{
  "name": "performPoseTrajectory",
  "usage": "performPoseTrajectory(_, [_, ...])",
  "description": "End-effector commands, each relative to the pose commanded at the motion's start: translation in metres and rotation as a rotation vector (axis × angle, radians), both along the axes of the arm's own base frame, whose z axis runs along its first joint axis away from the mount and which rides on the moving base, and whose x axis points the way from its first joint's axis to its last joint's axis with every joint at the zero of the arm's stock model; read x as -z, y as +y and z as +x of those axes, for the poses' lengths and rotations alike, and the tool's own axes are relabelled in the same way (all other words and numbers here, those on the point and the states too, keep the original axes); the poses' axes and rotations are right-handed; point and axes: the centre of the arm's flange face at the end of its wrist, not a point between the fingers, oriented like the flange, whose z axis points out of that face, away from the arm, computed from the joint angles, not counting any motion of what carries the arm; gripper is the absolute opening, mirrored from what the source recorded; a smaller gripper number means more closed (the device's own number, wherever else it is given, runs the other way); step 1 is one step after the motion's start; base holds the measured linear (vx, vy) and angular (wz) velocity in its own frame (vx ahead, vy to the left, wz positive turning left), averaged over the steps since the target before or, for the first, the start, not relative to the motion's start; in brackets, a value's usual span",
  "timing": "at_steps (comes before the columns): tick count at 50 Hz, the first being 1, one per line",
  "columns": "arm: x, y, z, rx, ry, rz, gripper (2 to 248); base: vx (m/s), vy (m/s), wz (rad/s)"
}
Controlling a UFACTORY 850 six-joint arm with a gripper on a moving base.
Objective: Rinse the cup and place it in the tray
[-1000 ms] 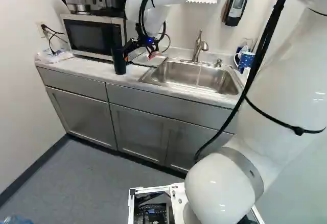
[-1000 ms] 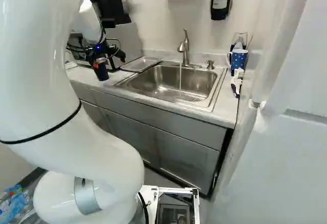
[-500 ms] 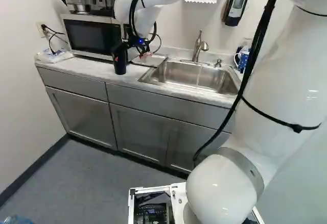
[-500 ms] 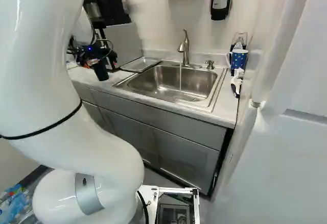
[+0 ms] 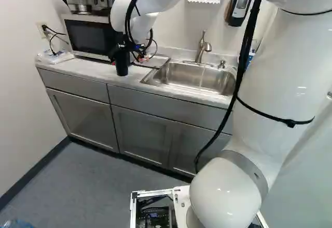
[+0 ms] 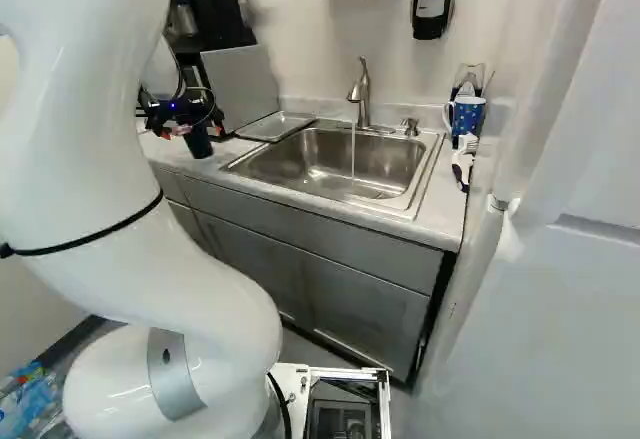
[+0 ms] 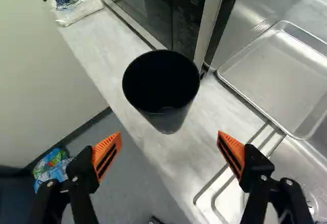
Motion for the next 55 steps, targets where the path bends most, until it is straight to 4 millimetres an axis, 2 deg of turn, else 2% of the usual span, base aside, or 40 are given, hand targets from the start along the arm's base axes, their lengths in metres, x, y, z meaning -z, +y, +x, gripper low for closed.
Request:
performPoseTrajectory(33, [0.025, 0.011, -0.004, -0.015, -0.113, 0.058, 247, 0.0, 0.0, 0.0])
performPoseTrajectory(55, [0.041, 0.011, -0.009, -0.016, -0.193, 0.099, 247, 0.0, 0.0, 0.0])
